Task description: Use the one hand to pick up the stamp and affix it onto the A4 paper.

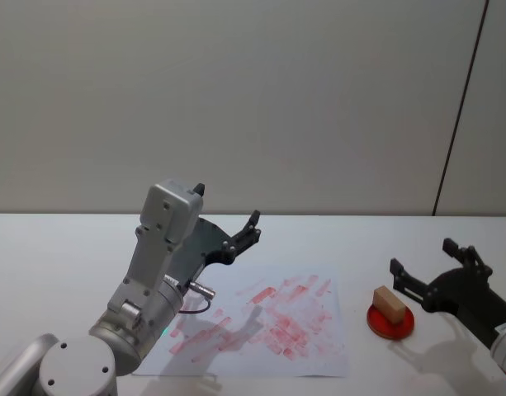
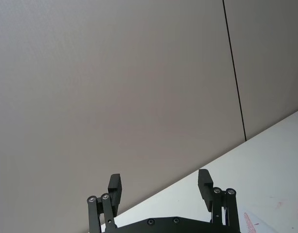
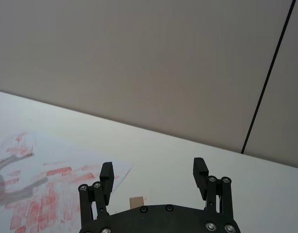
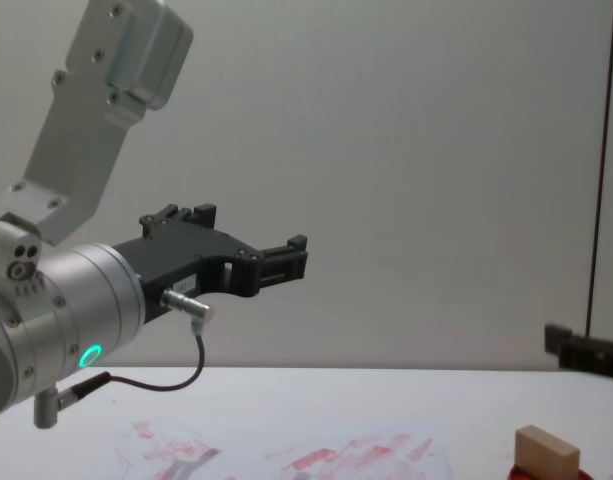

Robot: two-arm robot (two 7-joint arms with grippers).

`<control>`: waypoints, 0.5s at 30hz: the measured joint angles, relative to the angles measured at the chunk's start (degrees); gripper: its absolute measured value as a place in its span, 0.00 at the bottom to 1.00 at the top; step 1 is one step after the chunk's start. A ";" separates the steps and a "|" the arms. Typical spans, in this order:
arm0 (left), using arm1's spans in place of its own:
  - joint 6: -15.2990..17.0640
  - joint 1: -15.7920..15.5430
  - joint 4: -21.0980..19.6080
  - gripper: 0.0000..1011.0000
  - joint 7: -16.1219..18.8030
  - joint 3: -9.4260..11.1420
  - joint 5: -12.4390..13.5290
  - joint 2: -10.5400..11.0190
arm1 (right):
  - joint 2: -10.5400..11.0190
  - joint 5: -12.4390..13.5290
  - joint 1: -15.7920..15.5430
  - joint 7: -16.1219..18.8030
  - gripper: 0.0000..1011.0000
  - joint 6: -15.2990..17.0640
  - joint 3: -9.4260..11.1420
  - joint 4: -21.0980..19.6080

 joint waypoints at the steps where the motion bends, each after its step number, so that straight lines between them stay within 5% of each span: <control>1: 0.00 0.00 0.00 0.99 0.00 0.00 0.00 0.00 | 0.12 -0.03 0.12 0.51 0.99 0.26 0.05 0.55; 15: 0.00 0.00 0.00 0.99 0.00 0.00 0.00 0.00 | 0.17 -1.22 1.89 5.64 0.99 1.96 -0.14 6.46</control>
